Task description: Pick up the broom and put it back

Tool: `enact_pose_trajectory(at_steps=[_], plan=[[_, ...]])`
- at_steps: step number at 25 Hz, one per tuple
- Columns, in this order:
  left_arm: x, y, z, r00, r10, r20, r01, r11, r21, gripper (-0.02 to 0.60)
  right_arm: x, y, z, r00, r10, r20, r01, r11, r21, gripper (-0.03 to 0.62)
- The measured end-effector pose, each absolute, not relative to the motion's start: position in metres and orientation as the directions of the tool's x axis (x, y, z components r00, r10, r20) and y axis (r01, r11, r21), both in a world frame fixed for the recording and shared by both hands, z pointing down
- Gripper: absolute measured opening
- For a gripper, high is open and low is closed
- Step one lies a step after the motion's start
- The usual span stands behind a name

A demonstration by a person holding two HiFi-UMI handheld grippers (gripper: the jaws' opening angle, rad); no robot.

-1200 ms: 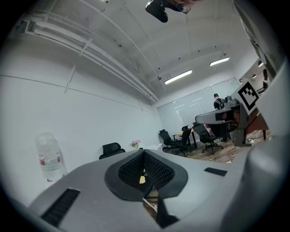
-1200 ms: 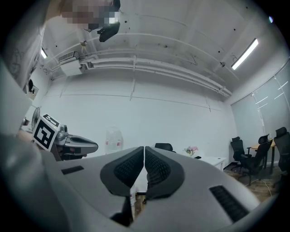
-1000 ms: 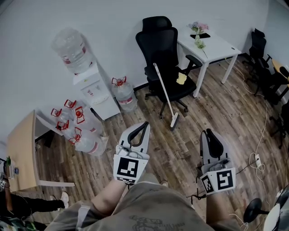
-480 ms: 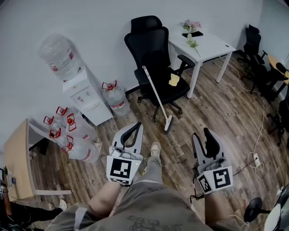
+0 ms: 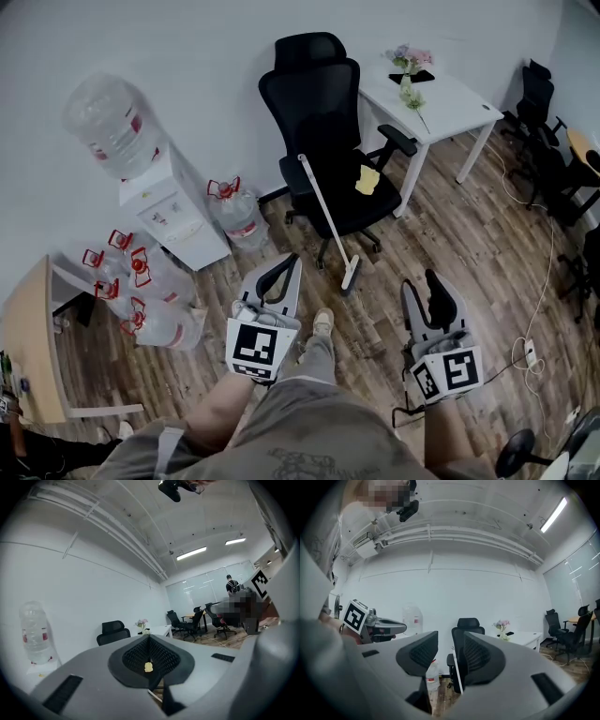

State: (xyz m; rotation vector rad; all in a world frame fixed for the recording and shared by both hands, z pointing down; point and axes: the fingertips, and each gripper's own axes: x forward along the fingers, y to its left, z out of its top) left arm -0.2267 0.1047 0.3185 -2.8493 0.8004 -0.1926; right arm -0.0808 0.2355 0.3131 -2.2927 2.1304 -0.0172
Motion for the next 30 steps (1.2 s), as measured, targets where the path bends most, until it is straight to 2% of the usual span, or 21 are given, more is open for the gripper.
enact_pose_trajectory(at_steps=[8,18,24,30], plan=[[-0.184,0.014,0.335,0.842,-0.518,0.148,-0.487,-0.850,-0.202,0.017,-0.039,0.134,0.327,0.059,-0.996,0.065,-0.998,-0.059,0.006,0.173],[-0.137,-0.111,0.376,0.820,-0.510,0.261,-0.480,-0.860,-0.172,0.017,0.004,-0.005,0.374,0.001,-0.984,0.179,-0.998,-0.013,-0.065,0.175],[-0.119,-0.166,0.399,0.808,-0.495,0.320,-0.469,-0.869,-0.159,0.017,0.016,-0.072,0.405,-0.023,-0.967,0.255,-0.994,-0.006,-0.110,0.184],[-0.110,-0.193,0.420,0.790,-0.501,0.353,-0.489,-0.863,-0.130,0.017,0.017,-0.118,0.430,-0.104,-0.946,0.308,-0.990,0.068,-0.126,0.189]])
